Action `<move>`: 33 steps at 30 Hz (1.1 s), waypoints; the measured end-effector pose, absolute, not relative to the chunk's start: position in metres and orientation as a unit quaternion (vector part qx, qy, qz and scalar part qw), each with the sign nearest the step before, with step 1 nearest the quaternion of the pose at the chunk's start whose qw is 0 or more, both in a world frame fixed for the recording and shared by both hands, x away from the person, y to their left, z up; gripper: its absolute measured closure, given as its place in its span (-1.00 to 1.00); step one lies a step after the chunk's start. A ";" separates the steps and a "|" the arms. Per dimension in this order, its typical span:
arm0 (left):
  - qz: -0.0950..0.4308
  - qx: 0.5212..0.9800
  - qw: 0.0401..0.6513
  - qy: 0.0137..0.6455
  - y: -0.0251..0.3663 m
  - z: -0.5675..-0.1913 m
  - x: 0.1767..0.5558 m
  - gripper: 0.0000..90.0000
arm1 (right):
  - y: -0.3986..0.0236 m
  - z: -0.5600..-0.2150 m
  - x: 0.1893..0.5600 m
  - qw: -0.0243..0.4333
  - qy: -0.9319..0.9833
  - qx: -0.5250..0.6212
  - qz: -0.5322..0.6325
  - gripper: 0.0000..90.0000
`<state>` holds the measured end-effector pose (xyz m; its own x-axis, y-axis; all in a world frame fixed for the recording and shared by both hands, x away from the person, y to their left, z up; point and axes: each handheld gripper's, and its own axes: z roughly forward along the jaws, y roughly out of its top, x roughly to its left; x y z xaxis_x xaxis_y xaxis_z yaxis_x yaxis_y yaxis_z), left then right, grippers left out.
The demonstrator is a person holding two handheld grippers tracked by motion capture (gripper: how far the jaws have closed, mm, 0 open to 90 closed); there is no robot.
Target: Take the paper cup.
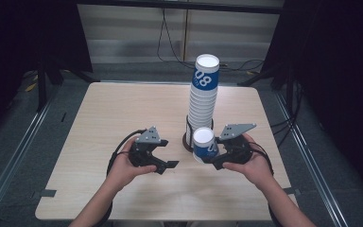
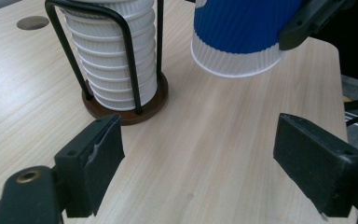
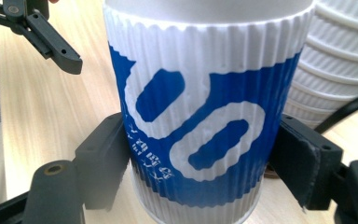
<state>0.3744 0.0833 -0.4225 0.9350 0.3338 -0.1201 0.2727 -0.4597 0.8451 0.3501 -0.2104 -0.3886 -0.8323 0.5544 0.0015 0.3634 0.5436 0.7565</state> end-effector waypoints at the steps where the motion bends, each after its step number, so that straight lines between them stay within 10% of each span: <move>1: 0.031 0.855 0.487 0.177 0.083 -0.422 0.374 -0.65 | -0.209 -0.389 0.350 0.119 0.872 0.263 0.396 -0.47; 33: 0.029 0.853 0.490 0.179 0.087 -0.420 0.373 -0.63 | -0.181 -0.395 0.361 0.118 0.921 0.210 0.307 -0.45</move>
<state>0.3735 0.0867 -0.4200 0.9341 0.3340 -0.1259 0.2771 -0.4565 0.8455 0.3609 -0.1814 -0.3946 -0.8838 0.4594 -0.0883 0.3148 0.7238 0.6141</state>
